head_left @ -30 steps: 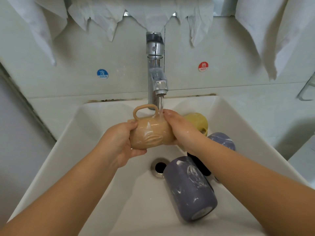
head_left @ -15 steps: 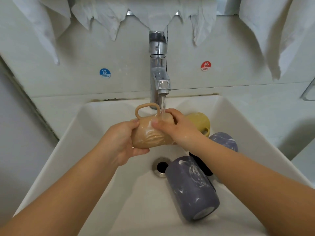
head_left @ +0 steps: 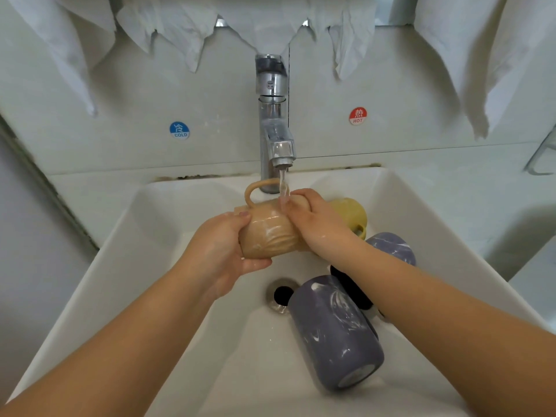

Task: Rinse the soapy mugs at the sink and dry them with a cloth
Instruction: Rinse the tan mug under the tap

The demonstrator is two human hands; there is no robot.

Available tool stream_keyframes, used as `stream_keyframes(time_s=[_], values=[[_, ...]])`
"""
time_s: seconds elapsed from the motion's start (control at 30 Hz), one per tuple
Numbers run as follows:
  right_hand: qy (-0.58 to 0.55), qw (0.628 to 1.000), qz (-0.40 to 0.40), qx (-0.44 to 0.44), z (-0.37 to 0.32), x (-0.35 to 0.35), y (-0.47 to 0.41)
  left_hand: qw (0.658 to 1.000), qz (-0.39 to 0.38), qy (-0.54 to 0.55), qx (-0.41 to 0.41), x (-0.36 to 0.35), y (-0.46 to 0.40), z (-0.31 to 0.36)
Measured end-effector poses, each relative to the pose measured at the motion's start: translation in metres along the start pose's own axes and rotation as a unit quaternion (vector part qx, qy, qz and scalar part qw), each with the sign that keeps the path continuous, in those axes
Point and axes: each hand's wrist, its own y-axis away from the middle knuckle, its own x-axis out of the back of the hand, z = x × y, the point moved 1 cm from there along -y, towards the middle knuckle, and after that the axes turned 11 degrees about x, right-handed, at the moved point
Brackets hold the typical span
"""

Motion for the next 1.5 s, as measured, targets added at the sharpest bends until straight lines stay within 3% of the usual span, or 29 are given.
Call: stream_keyframes(time_s=[0.1,0.23,0.33,0.43,0.6,0.77,1.03,1.23,1.4,1.5], values=[[0.011,0.999,-0.045,-0.005,-0.003,0.0,0.003,1.0,0.002,-0.022,-0.018,0.002,0.0,0.002],[0.032,0.998,0.044,-0.009,-0.006,0.0,-0.004,0.995,0.019,-0.071,-0.07,-0.005,0.002,0.0],[0.007,0.999,0.009,-0.041,-0.01,0.008,0.0,0.973,0.064,-0.159,-0.157,-0.009,0.001,-0.003],[-0.035,0.997,-0.009,-0.064,-0.013,0.015,0.004,0.964,0.092,-0.16,-0.189,-0.014,0.001,-0.003],[-0.008,0.999,0.001,-0.05,-0.015,0.018,0.005,0.97,0.13,-0.133,-0.155,-0.02,-0.008,0.0],[-0.004,0.998,0.029,-0.057,-0.016,0.028,0.004,0.989,0.009,-0.093,-0.116,-0.021,-0.008,0.002],[0.079,0.997,0.017,-0.005,-0.016,0.025,0.009,0.991,0.105,-0.073,-0.036,-0.035,-0.014,0.003],[0.092,0.995,0.033,0.0,-0.015,0.03,0.007,0.997,-0.035,-0.074,-0.012,-0.029,-0.017,0.006],[0.094,0.995,0.014,0.013,-0.014,0.024,0.009,0.994,0.086,-0.069,-0.001,-0.036,-0.018,0.002],[0.101,0.995,0.024,0.007,-0.015,0.027,0.009,0.999,0.038,-0.038,0.006,-0.031,-0.021,-0.001]])
